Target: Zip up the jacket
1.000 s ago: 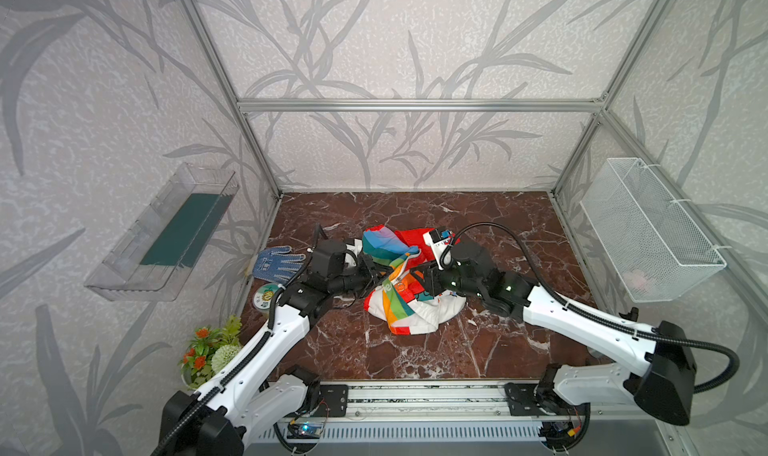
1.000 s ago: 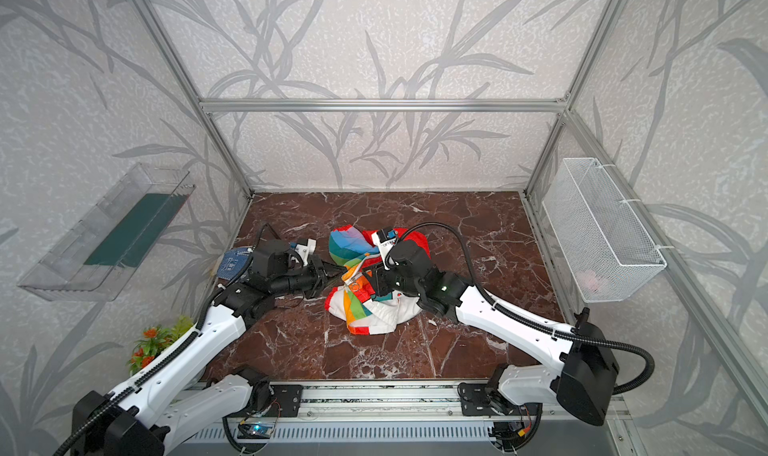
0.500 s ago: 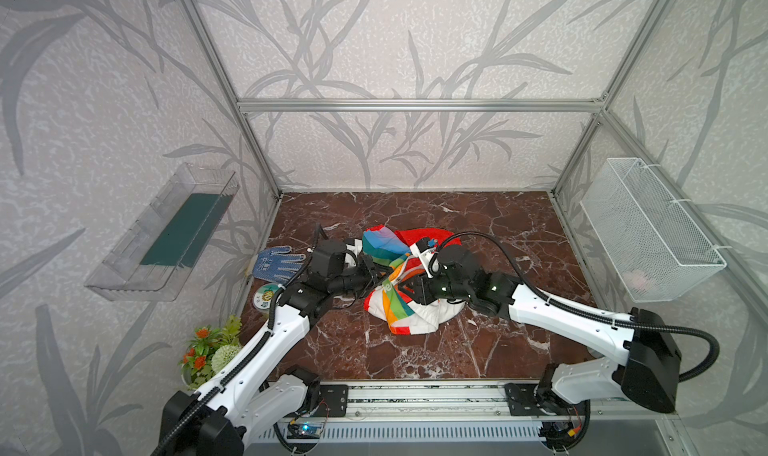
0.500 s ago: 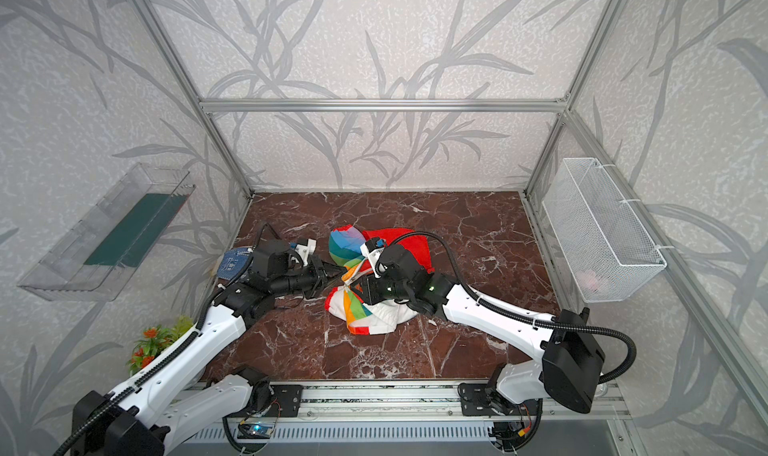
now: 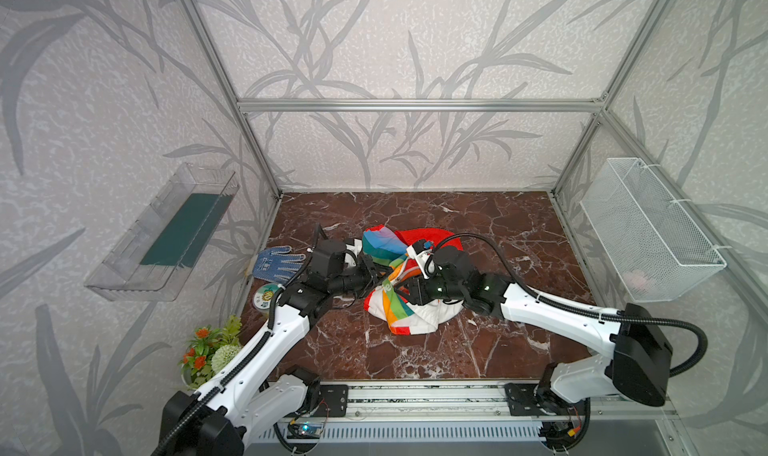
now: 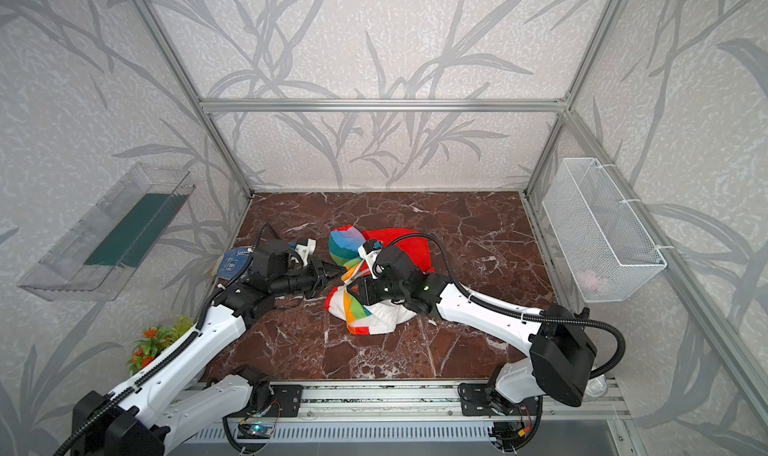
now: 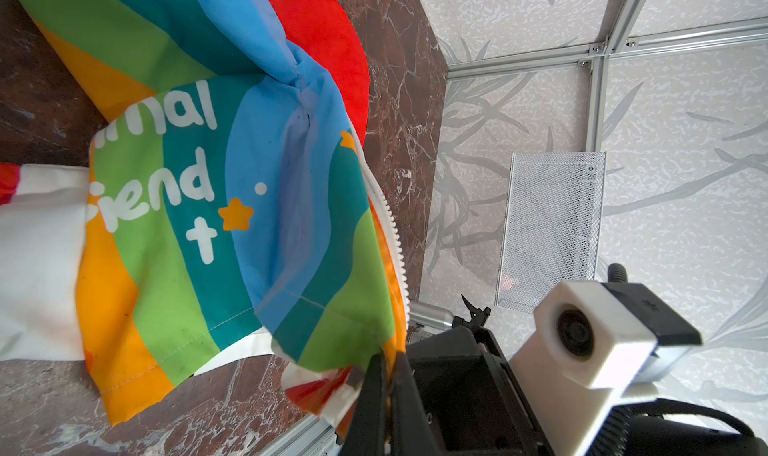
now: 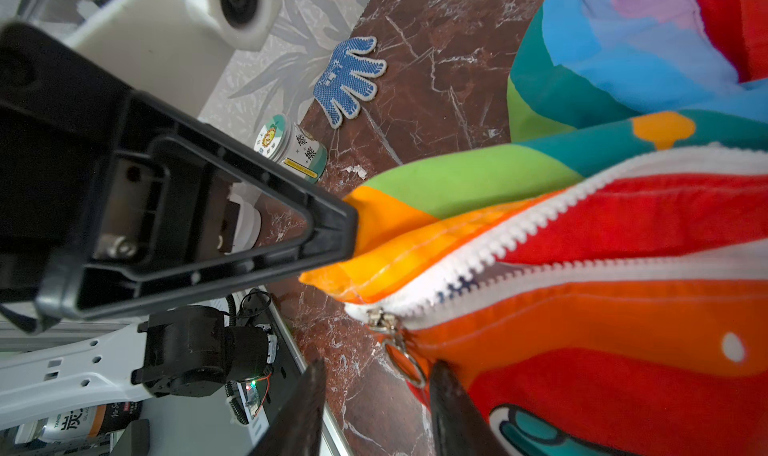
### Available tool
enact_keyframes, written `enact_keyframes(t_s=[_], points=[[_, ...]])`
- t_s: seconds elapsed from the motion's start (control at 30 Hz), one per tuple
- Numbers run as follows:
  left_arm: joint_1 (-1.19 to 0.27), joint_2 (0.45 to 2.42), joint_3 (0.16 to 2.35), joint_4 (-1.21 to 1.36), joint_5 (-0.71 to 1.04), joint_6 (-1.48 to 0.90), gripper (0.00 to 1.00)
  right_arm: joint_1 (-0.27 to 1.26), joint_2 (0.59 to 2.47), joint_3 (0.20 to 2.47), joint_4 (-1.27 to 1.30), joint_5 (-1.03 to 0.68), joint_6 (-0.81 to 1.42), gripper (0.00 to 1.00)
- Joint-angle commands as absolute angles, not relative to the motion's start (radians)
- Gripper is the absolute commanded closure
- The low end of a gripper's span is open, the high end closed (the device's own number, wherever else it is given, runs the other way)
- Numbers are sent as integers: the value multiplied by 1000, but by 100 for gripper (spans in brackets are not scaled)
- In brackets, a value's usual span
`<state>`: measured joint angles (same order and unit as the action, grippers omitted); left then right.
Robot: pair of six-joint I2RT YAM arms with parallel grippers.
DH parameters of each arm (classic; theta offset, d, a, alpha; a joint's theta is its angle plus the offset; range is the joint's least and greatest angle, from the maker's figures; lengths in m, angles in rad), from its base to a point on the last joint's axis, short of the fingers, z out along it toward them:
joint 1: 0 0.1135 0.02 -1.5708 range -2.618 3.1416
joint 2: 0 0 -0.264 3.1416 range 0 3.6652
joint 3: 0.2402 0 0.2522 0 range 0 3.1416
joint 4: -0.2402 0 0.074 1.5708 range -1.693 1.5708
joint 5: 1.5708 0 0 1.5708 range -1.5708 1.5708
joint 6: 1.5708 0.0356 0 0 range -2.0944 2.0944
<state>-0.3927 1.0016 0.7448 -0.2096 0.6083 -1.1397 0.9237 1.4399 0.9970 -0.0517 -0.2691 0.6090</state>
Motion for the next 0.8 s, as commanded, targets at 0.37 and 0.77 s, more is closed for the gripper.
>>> enact_keyframes(t_s=[0.37, 0.77], points=[[-392, 973, 745, -199, 604, -1143, 100, 922, 1464, 986, 52, -335, 632, 58], [-391, 969, 746, -205, 600, -1141, 100, 911, 1479, 960, 104, -344, 679, 68]])
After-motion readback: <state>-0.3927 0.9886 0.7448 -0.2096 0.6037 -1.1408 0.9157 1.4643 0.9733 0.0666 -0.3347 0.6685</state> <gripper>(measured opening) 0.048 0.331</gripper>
